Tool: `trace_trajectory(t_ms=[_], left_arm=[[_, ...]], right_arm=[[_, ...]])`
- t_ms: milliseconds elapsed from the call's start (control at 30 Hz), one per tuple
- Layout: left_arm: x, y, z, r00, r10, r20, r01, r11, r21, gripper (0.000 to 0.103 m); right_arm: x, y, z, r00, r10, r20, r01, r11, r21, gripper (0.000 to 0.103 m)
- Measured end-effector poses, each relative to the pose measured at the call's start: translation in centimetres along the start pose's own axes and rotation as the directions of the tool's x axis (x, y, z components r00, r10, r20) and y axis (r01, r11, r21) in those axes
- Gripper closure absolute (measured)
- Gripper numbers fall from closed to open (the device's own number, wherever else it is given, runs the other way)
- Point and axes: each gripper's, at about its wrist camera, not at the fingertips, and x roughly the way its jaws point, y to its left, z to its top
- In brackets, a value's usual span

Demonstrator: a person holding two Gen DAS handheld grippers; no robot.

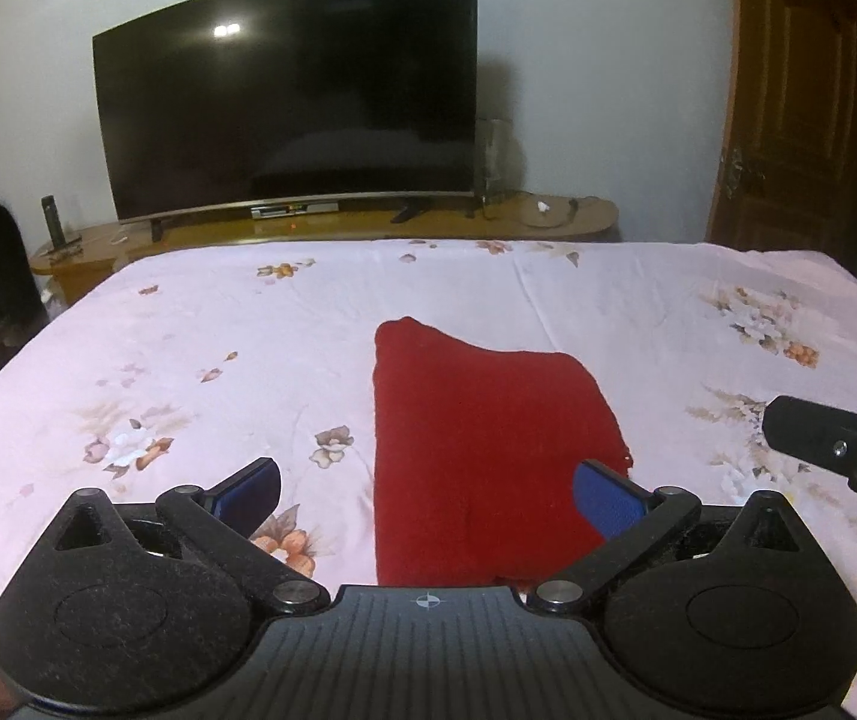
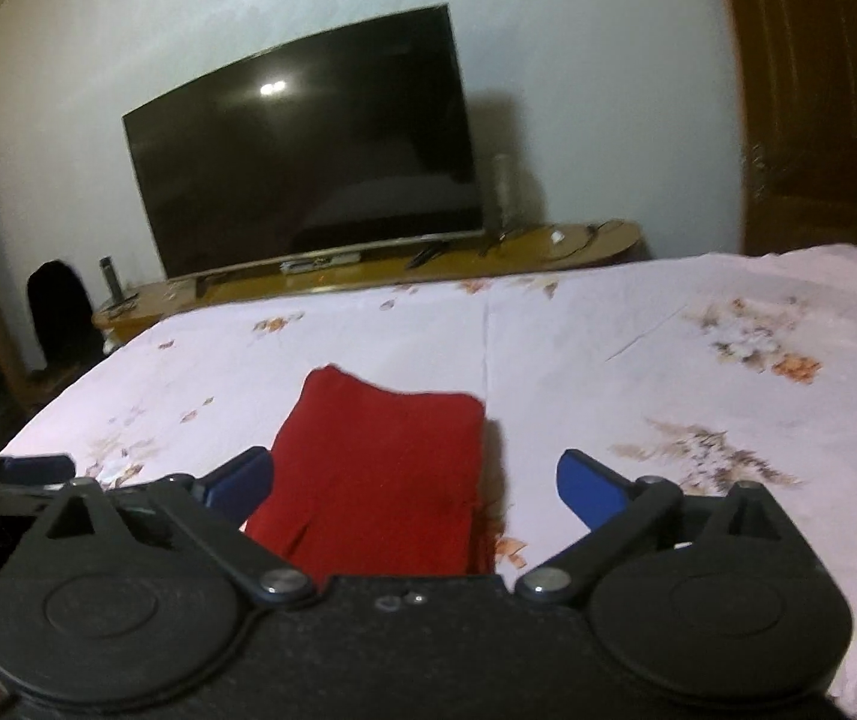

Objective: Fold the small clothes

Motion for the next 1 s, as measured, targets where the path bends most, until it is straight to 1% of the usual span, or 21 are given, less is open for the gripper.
trace_trajectory(t_ms=[100, 200, 433, 667, 1000], left_arm=[[-1.2, -0.1, -0.1, 1.0, -0.005, 0.012, 0.005, 1.0, -0.002, 0.0], [-1.8, -0.5, -0.3, 1.0, -0.011, 0.008, 0.011, 1.0, 0.005, 0.0], [-2.4, -1.7, -0.8, 1.0, -0.013, -0.017, 0.014, 1.0, 0.007, 0.0], [-2.5, -2.4, -1.2, 1.0, -0.012, -0.022, 0.012, 1.0, 0.008, 0.0], [-2.2, -3.3, -1.1, 1.0, -0.011, -0.026, 0.012, 1.0, 0.025, 0.0]], right_arm=[[-1.0, 0.4, -0.2, 0.999, -0.034, 0.014, 0.034, 0.999, 0.001, 0.001], [-1.6, 0.4, -0.7, 0.999, -0.034, 0.012, 0.034, 0.999, 0.009, 0.001], [-2.3, 0.0, -1.3, 0.997, -0.074, -0.02, 0.075, 0.996, 0.043, 0.001], [-2.9, -0.1, -1.7, 0.993, -0.114, -0.02, 0.115, 0.992, 0.044, 0.001], [-2.8, -0.8, -1.9, 0.992, -0.125, -0.027, 0.126, 0.99, 0.057, 0.001]])
